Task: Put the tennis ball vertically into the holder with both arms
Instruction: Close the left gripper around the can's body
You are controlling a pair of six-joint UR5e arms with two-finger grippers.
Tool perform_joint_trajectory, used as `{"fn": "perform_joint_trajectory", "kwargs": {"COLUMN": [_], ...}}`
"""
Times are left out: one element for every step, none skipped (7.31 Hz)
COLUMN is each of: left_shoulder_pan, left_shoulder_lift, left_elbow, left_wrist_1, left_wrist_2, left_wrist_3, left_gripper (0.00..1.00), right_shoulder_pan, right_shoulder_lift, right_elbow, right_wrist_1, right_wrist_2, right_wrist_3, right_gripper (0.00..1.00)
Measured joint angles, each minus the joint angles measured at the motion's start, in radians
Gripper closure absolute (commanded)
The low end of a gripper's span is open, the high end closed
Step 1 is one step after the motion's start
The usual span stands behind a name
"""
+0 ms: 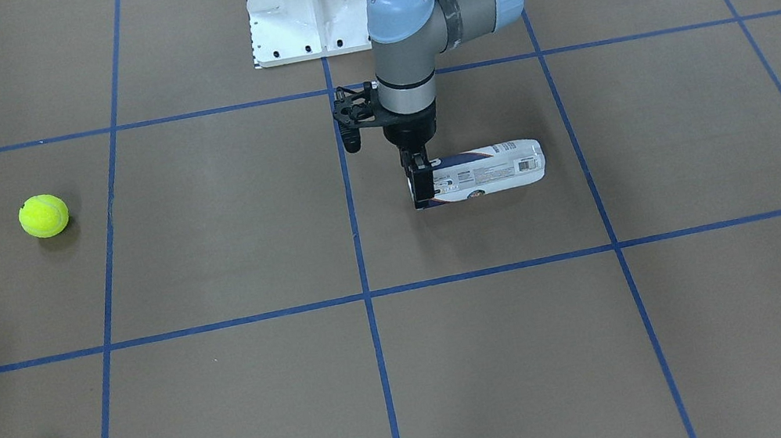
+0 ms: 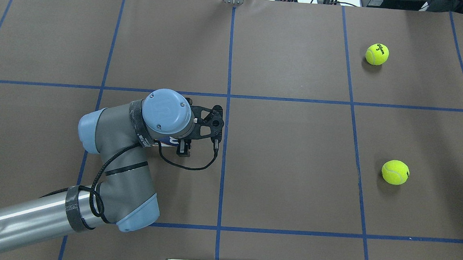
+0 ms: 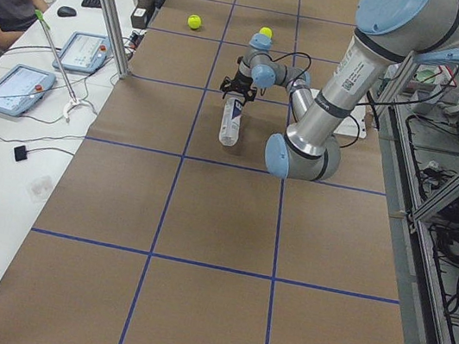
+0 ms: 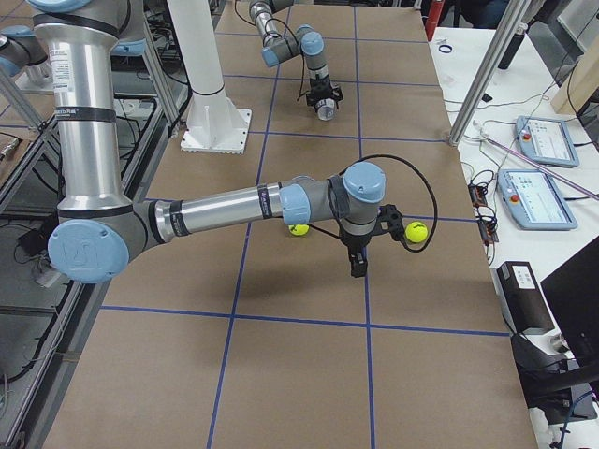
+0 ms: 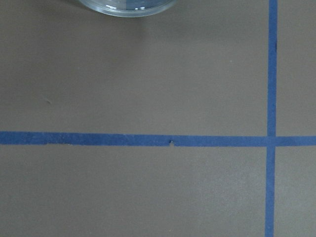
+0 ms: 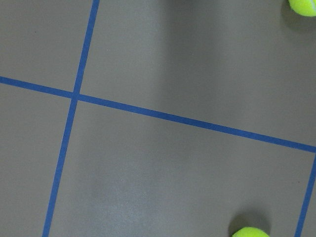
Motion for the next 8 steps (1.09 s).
{"fn": "perform_joint_trajectory", "kwargs": {"left_shoulder_pan": [0.002,0.003,0.004,0.005,0.006,0.006,0.006,0.006], "left_shoulder_lift": [0.004,0.006,0.005,0.005,0.004,0.003,0.003,0.003], "left_elbow": [0.003,0.008,0.015,0.019,0.025,0.033,0.042,0.047], "left_wrist_1": [-0.001,-0.001,-0.001,-0.001,-0.004,-0.014,-0.025,-0.031], "left_wrist_2": [0.0,0.0,0.0,0.0,0.0,0.0,0.0,0.0], "left_wrist_3": [0.0,0.0,-0.001,-0.002,-0.002,-0.002,-0.003,-0.003], "left_gripper": [0.01,0.01,0.01,0.01,0.01,0.01,0.02,0.06], "right_shoulder_pan": [0.0,0.0,0.0,0.0,0.0,0.0,0.0,0.0], "right_shoulder_lift": [0.0,0.0,0.0,0.0,0.0,0.0,0.0,0.0], "right_elbow": [-0.001,-0.001,-0.001,-0.001,-0.001,-0.001,-0.001,-0.001], "right_wrist_1": [0.0,0.0,0.0,0.0,0.0,0.0,0.0,0.0], "right_wrist_2": [0.0,0.0,0.0,0.0,0.0,0.0,0.0,0.0], "right_wrist_3": [0.0,0.0,-0.001,-0.001,-0.001,-0.001,-0.001,0.0], "right_gripper": [0.0,0.0,0.0,0.0,0.0,0.0,0.0,0.0]}}
